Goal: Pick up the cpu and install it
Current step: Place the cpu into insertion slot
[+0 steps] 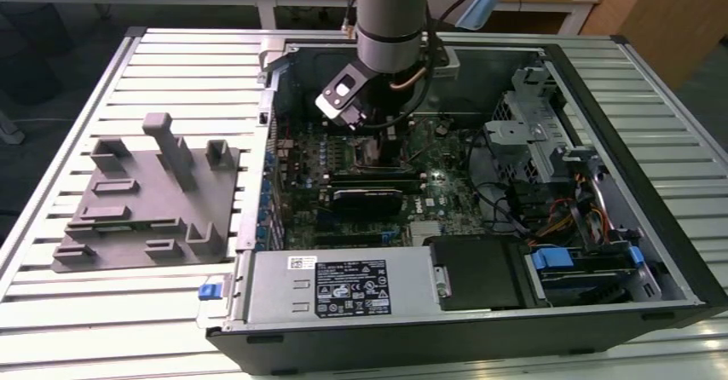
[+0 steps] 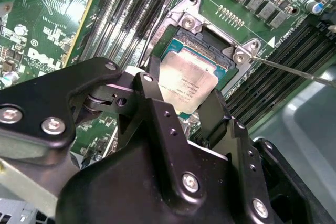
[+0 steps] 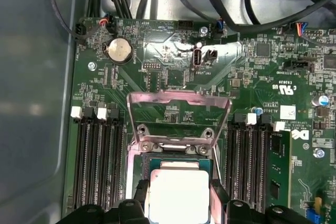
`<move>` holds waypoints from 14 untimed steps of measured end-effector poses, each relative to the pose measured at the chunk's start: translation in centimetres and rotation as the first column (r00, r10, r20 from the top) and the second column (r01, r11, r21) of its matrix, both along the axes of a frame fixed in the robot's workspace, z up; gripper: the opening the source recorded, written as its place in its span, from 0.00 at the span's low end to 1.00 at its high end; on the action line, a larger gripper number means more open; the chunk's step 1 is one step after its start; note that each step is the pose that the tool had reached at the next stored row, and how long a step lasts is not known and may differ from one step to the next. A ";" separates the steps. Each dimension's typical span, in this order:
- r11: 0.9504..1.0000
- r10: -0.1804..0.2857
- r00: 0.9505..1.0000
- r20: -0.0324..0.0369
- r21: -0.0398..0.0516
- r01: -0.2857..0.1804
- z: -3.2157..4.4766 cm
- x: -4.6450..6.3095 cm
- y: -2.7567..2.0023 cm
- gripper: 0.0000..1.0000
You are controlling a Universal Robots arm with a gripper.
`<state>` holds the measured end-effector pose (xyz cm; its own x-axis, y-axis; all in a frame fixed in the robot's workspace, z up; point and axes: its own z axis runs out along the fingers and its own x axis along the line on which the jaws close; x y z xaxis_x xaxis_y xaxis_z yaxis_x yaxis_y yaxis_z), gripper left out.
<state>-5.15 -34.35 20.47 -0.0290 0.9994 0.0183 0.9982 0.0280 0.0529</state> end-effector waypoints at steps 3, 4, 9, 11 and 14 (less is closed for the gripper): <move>1.000 0.000 1.000 0.000 0.000 0.000 -0.18 -0.1 0.02 0.54; 1.000 -0.001 1.000 0.000 0.000 0.001 -0.22 -0.1 0.04 0.54; 1.000 -0.004 1.000 0.000 0.000 0.004 -0.44 -0.1 0.26 0.54; 1.000 -0.005 1.000 0.000 0.000 0.005 -0.51 -0.1 0.36 0.54; 1.000 -0.006 1.000 0.000 0.000 0.006 -0.64 -0.1 0.40 0.54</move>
<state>-5.28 -33.95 19.83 -0.0232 0.9996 0.0183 0.9984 0.0222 0.0529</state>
